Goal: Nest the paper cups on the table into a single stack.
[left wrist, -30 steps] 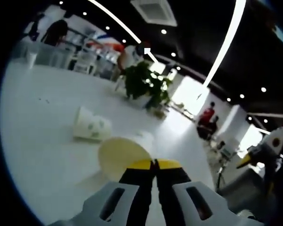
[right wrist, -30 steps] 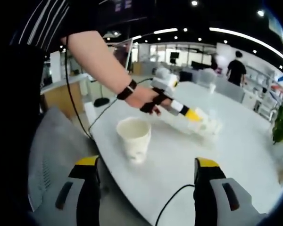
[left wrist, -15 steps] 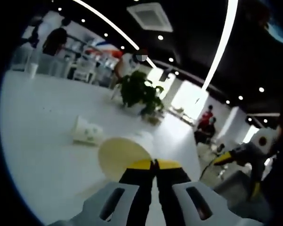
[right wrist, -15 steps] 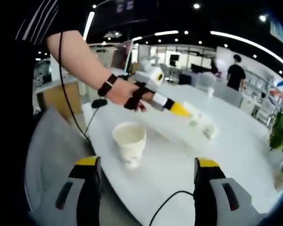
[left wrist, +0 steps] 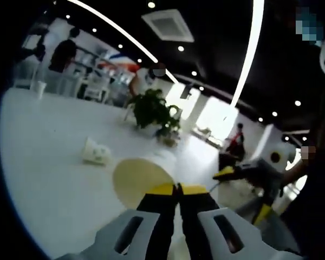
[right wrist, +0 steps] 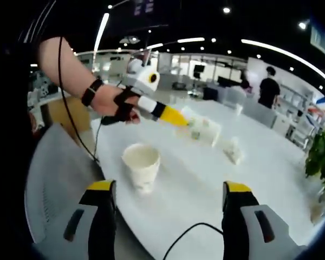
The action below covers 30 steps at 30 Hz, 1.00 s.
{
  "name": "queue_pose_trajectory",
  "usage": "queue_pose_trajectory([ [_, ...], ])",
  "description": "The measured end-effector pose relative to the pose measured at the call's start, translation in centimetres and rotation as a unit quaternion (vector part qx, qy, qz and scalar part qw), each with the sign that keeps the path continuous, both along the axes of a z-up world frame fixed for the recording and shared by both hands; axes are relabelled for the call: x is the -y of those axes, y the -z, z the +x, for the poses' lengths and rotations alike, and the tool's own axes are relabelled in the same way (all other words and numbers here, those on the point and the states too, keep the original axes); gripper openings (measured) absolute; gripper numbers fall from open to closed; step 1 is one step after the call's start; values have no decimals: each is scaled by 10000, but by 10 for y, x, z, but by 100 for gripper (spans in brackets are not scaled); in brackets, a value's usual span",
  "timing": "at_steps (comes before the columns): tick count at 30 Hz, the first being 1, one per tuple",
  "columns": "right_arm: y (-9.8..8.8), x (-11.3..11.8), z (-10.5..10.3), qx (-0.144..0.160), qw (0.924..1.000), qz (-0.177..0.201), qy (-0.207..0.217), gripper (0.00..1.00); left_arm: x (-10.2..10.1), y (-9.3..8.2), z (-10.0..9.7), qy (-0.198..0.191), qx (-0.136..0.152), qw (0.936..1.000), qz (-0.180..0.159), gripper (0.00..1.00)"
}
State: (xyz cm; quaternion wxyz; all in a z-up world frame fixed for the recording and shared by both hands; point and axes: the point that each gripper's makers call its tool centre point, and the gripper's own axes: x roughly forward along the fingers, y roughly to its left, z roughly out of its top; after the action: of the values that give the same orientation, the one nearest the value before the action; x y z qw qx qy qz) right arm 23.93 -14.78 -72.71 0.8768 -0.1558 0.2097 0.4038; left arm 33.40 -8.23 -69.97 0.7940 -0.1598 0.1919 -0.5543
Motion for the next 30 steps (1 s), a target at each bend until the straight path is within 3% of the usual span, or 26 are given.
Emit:
queue_pose_trajectory([
  [15,2,2,-10,36,10000,53,-1,78,-2,-8,-18,475,483,9949,743,0],
  [24,0,3,-10,73,9999,151,36,78,5,-13,-31,998,812,9828,1328,0],
  [27,-1,5,-8,84,9998,189,53,78,3,-9,-34,1229,991,9726,1706,0],
  [30,-1,5,-7,85,9997,226,69,78,3,-8,-39,1426,1061,9662,1867,0],
])
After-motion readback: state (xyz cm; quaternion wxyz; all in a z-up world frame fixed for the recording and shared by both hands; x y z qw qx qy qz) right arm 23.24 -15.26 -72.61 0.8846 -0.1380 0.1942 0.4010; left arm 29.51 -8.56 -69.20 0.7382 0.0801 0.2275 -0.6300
